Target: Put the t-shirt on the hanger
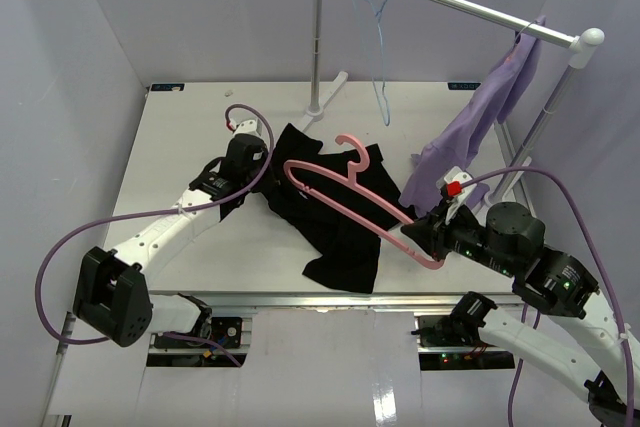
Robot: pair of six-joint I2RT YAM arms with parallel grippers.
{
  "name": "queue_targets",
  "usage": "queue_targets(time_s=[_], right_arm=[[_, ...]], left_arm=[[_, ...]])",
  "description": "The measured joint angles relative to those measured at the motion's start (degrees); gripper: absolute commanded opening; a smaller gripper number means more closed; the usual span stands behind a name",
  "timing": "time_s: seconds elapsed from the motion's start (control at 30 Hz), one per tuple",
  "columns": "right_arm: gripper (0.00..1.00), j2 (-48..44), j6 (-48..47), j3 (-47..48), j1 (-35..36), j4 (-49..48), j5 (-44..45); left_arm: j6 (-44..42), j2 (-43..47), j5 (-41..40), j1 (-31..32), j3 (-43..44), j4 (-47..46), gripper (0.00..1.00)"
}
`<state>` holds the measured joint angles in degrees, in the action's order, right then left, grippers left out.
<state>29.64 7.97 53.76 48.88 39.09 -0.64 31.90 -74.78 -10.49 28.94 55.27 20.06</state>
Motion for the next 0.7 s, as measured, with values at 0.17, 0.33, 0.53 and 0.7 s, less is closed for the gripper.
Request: queue_targets(time_s=[0.17,0.33,0.53,0.7], right_arm=[[0.08,-0.3,0.0,0.0,0.0,0.0,-1.2],[0.08,-0.8,-0.1,0.0,0.0,0.1,-2.1],[0.08,-1.5,-0.2,0.0,0.1,0.2,-3.2],[0.08,-1.7,-0.5,0.0,0.1,0.2,-3.2]], left_arm=[[-0.1,-0.3,0.0,-0.5,0.2,0.6,0.0],[-0.2,-1.9,0.1,-1.2,1.0,0.7,0.0],[-0.2,-2.5,0.5,-1.6,1.9,0.8,0.0],[-0.1,-2.5,0.9,-1.8,1.9,0.7,0.0]])
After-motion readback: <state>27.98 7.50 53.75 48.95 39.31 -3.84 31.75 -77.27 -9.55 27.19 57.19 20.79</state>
